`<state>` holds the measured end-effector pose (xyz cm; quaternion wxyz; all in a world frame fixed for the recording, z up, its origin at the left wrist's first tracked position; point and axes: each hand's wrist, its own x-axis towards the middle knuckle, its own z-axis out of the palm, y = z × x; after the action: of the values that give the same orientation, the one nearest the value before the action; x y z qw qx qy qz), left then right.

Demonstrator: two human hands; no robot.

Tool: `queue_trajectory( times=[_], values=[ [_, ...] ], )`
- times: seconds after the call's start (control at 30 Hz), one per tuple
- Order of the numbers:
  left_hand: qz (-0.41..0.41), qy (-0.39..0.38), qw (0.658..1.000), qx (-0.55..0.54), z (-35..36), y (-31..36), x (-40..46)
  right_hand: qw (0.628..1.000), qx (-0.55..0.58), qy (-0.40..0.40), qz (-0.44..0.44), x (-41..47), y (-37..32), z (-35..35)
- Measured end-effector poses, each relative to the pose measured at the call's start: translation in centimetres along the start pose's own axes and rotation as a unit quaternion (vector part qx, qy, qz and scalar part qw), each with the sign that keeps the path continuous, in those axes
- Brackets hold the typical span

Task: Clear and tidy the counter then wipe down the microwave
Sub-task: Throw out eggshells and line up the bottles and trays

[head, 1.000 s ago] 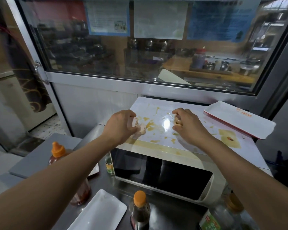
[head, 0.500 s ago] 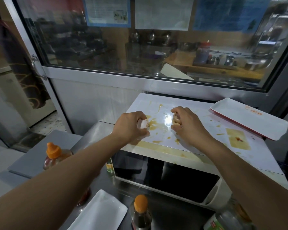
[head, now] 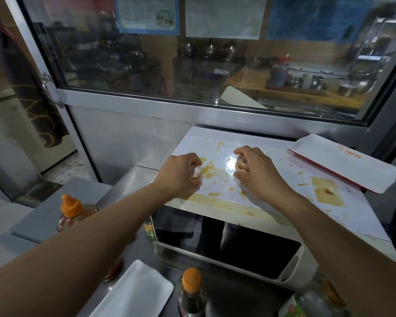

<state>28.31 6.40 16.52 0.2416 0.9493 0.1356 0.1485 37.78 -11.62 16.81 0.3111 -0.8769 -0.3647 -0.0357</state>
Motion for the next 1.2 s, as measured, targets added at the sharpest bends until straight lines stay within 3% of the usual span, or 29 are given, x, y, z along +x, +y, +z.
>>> queue_trajectory(
  times=[0.77, 1.2],
  values=[
    [0.041, -0.022, 0.999, 0.025, -3.0, 5.0, -2.1, 0.999, -0.030, 0.015, 0.002, -3.2, -2.1, -4.2],
    [0.172, -0.064, 0.983, -0.023, -4.4, 7.0, -4.1, 0.989, -0.091, 0.082, 0.087, -10.0, -6.9, -5.8]
  ],
)
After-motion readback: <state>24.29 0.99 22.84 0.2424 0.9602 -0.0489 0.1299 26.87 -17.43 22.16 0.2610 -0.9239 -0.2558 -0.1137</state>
